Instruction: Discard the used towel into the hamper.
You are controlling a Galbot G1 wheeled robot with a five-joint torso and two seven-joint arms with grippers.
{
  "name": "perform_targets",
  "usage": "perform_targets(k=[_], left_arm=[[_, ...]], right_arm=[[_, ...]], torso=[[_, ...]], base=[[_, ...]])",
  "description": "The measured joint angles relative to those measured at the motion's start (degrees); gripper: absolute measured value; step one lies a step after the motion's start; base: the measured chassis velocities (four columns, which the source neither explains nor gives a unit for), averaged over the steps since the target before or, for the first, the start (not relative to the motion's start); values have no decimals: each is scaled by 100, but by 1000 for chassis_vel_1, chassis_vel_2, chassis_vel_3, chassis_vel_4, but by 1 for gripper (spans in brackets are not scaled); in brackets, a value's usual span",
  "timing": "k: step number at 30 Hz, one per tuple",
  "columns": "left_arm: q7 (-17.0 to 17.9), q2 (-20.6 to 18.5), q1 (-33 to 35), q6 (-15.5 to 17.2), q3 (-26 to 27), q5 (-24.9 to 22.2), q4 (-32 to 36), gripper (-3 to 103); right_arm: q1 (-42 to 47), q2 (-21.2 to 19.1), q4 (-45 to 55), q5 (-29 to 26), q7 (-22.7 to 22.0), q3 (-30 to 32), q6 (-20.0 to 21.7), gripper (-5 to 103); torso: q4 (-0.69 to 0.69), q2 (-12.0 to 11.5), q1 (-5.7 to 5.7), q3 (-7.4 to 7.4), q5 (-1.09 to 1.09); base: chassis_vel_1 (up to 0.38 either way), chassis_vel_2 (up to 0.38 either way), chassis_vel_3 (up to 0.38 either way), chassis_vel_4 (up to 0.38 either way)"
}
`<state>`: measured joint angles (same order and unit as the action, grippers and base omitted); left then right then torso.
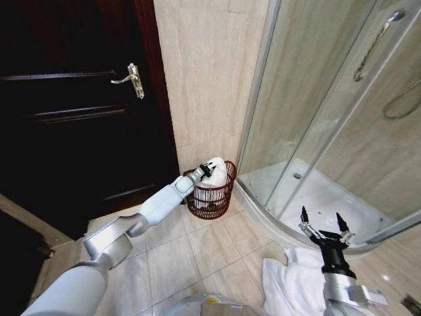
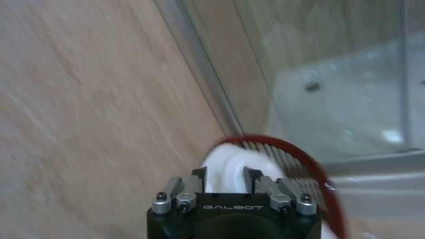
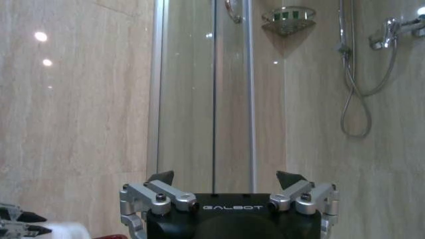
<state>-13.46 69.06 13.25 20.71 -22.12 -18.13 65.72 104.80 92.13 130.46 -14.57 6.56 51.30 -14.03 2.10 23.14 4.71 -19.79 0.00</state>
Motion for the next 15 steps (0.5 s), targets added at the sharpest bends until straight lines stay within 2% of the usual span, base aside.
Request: perform_targets(k=[1,2,3,4,5,6,8,10,13,15], left_arm=[[-147,-4,-60,411,50,-108,140,46],[-147,-4,-60,411,50,-108,140,46],[-403,5,-157,899,122,-180,295,52],[-557,17,-225,1154,166,-187,359,57],[-633,34,-293,1348,196,-175,406,57],[-633,34,-293,1348,196,-175,406,57],[-645,51,-358,1547,207,-140,460,68],[-639,35,-360,1591,215,-108,527,79],[-636,-10,-322,1634,239,-96,621,85],[-671,-65,-289,1648,266,-125,692,95]], right_arm=[[1,0,-16,1,2,-4,-7,100],[1,0,-16,1,2,-4,-7,100],[3,0,-41,3,5,-11,-19,100],[3,0,-63,4,5,-14,-31,100],[2,0,-85,5,5,-14,-42,100],[2,0,-85,5,5,-14,-42,100],[2,0,-103,4,5,-11,-50,100],[6,0,-103,2,5,-9,-51,100],[9,0,-98,2,5,-9,-51,100],[9,0,-72,2,6,-9,-45,100]], torso=[[0,0,0,0,1],[0,0,0,0,1],[-1,0,0,0,-1],[-2,0,0,0,0],[-1,0,0,0,1],[-1,0,0,0,1],[-2,0,0,0,0],[-1,0,0,-1,0],[-1,0,0,0,0],[0,0,0,-1,-1]], base=[[0,0,0,0],[0,0,0,0],[0,0,0,0],[0,0,0,0],[0,0,0,0],[0,0,0,0],[0,0,0,0],[0,0,0,0],[0,0,0,0],[0,0,0,0]])
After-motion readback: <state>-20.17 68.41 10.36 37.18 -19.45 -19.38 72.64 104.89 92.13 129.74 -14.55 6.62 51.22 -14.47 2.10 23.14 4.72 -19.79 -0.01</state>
